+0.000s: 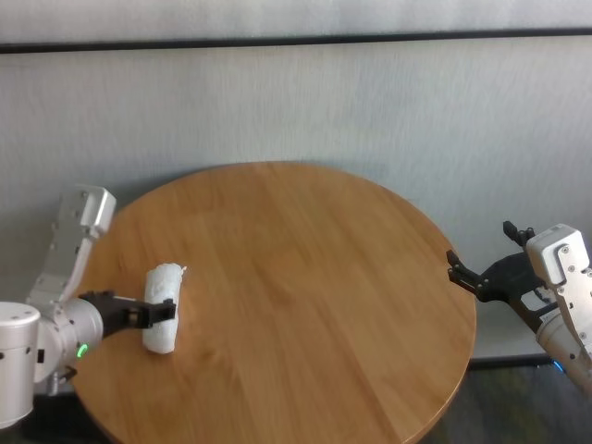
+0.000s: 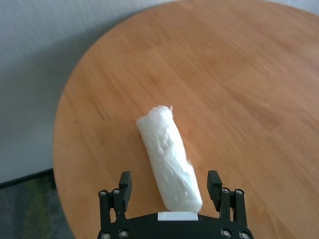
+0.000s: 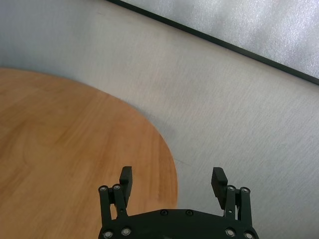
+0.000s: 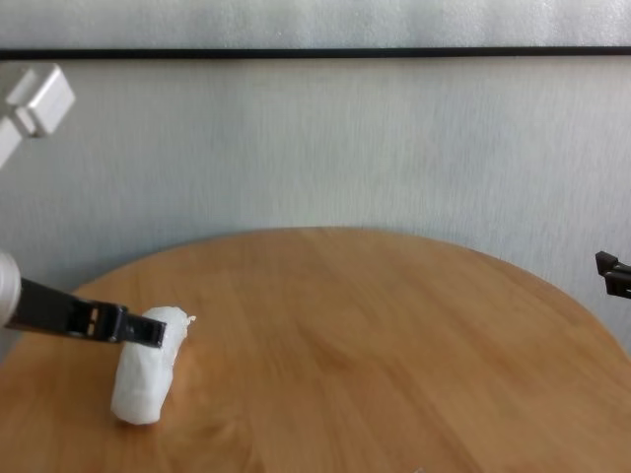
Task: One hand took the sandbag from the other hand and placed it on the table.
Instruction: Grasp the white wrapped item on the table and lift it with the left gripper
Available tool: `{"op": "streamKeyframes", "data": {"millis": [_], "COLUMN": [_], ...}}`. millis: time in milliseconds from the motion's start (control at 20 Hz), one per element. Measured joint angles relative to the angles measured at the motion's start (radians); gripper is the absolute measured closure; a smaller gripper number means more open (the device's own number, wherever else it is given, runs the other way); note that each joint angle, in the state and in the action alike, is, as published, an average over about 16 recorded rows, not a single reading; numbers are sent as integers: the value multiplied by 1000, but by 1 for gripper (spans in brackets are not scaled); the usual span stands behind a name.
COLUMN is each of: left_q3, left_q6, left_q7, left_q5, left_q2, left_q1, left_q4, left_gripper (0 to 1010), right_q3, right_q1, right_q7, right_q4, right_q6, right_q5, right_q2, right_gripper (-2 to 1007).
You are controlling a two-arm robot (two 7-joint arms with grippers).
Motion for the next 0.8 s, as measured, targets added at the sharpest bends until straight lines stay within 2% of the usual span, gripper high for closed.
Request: {"op": "streamKeyframes", "data": {"millis": [300, 800], "left_q3": [14, 26], "left_q6": [24, 20], "left_q7": [11, 3], "left_q5": [27, 57], "left_q2": [-25, -52], "left_q1": [-18, -39], "left_q4": [32, 92], "left_gripper": [10, 10], "right_q3": [0, 0], "right_q1": [0, 0], "right_q7": [0, 0], "right_q4": [0, 0], "right_q6": [0, 0], "right_q5": [0, 0], "right_q2": [0, 0], "right_gripper": [4, 4]}}
